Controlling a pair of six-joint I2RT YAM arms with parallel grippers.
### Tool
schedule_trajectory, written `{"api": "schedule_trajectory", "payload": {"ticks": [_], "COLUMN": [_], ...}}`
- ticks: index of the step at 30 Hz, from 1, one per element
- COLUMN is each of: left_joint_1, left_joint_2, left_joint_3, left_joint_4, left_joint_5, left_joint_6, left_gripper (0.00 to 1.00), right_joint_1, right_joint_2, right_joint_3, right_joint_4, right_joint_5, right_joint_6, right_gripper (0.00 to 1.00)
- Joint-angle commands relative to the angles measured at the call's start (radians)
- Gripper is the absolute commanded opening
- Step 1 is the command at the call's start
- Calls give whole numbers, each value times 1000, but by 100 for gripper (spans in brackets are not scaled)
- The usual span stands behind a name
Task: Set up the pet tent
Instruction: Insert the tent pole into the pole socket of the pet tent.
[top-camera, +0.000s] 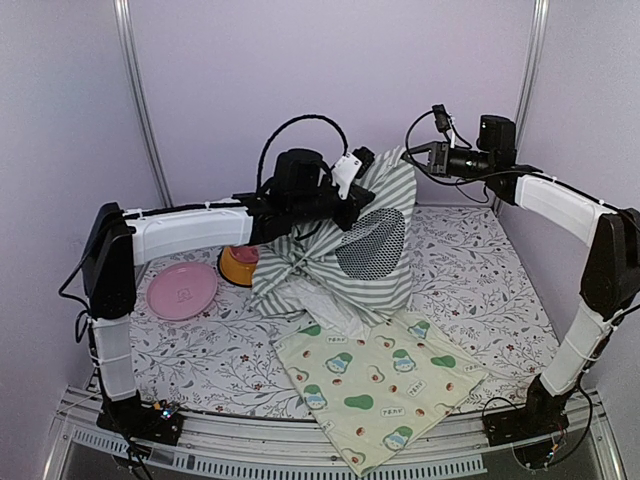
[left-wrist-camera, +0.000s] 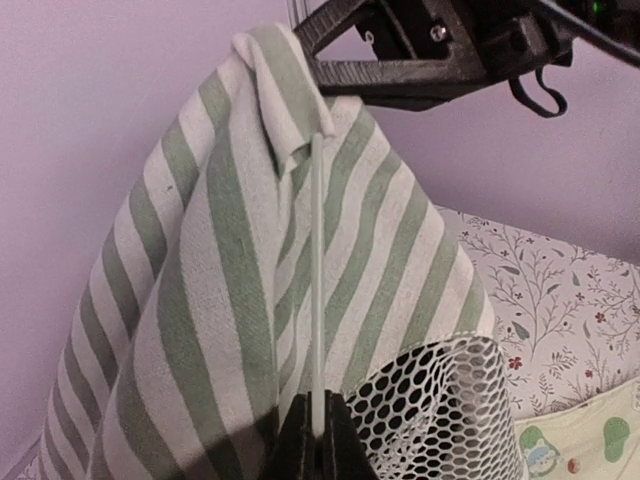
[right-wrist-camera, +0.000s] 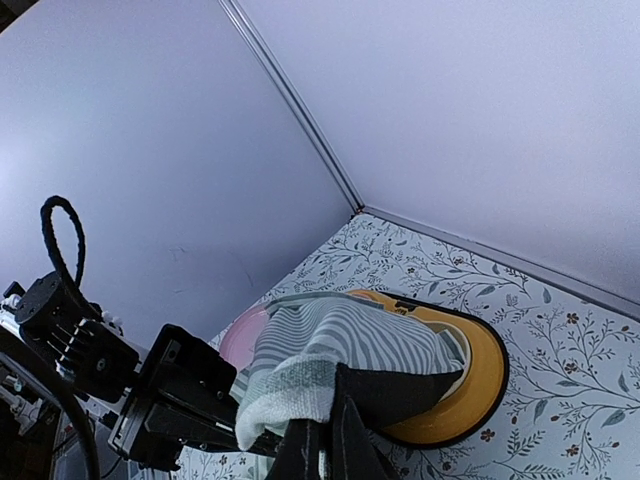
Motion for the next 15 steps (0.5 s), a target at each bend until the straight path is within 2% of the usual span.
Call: {"api": "schedule_trajectory", "payload": {"ticks": [1, 15], "left_joint_1": [18, 39], "left_joint_2": [22, -4], "left_joint_3": [5, -26], "left_joint_4": [-84, -64], "left_joint_5": [-4, 2], "left_joint_6": [-19, -43], "left_gripper": [0, 0], "right_joint_1": [3, 4], "right_joint_2": [-41, -27], "right_joint_3": [11, 33], "right_joint_4": [12, -21], "right_joint_5": [-2, 4], "right_joint_6": [-12, -27], "right_gripper": [0, 0]}}
